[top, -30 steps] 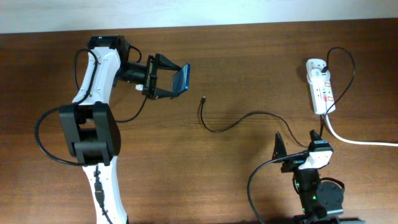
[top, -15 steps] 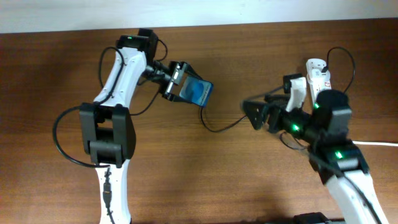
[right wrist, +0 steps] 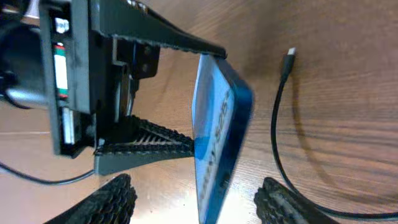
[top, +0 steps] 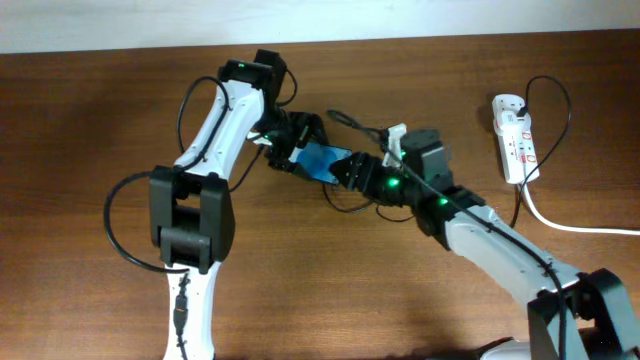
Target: Plug charger to phone and switch on socket
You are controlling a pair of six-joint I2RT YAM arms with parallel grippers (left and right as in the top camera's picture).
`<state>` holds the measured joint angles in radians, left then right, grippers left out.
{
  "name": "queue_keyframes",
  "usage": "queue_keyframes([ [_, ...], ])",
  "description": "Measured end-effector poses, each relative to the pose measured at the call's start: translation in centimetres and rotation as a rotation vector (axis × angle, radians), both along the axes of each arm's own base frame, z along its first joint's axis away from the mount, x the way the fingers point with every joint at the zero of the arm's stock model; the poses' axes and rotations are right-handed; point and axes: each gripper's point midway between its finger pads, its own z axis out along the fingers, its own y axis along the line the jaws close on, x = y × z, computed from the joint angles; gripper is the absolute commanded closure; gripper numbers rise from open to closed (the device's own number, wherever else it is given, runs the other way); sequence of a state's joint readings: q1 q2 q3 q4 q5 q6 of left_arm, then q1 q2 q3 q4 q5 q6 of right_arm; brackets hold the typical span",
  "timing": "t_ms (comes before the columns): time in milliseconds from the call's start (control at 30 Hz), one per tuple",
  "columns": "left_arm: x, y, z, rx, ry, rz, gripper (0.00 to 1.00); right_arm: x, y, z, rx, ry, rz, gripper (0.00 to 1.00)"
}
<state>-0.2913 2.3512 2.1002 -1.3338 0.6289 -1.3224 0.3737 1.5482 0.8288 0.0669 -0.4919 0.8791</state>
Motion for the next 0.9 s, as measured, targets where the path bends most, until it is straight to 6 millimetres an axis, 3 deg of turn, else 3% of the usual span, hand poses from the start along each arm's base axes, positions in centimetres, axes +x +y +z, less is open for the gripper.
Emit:
queue_keyframes([
  [100, -0.4, -0.7, -0.1, 0.01, 0.0, -0.017, 1.0, 0.2, 0.1, -1.4, -0.039, 0.041, -0.077, 0.49],
  [267, -1.2, -2.0, -0.1, 0.014, 0.0, -0.049, 1.0, 0.7, -0.5, -1.8, -0.054, 0.051, -0.129, 0.58],
  [400, -1.7, -2.7, -0.1, 0.014, 0.001, -0.066, 1.0, 0.7, -0.6, -3.2, -0.074, 0.08, -0.131, 0.69],
  [533, -1.7, -2.6, -0.2, 0.017, 0.0, -0.066, 1.0, 0.6, -0.6, -3.2, -0.074, 0.083, -0.131, 0.77],
  [600, -1.7, -2.6, -0.2, 0.017, 0.0, -0.066, 1.0, 0.6, -0.6, -3.2, -0.073, 0.083, -0.132, 0.89],
  [700, -1.6, -2.6, -0.2, 0.016, -0.003, -0.066, 1.0, 0.9, -0.3, -2.7, -0.049, 0.084, -0.143, 0.96],
  [800, -1.6, -2.6, -0.2, 0.016, -0.004, -0.066, 0.86, 0.9, -0.3, -2.7, -0.043, 0.093, -0.15, 0.96],
  [867, -1.6, -2.6, -0.2, 0.016, -0.004, -0.066, 0.52, 0.9, -0.3, -2.6, -0.043, 0.092, -0.151, 0.96],
  [900, -1.6, -2.6, -0.2, 0.016, -0.004, -0.066, 0.29, 1.0, -0.3, -2.6, -0.042, 0.091, -0.15, 0.96],
])
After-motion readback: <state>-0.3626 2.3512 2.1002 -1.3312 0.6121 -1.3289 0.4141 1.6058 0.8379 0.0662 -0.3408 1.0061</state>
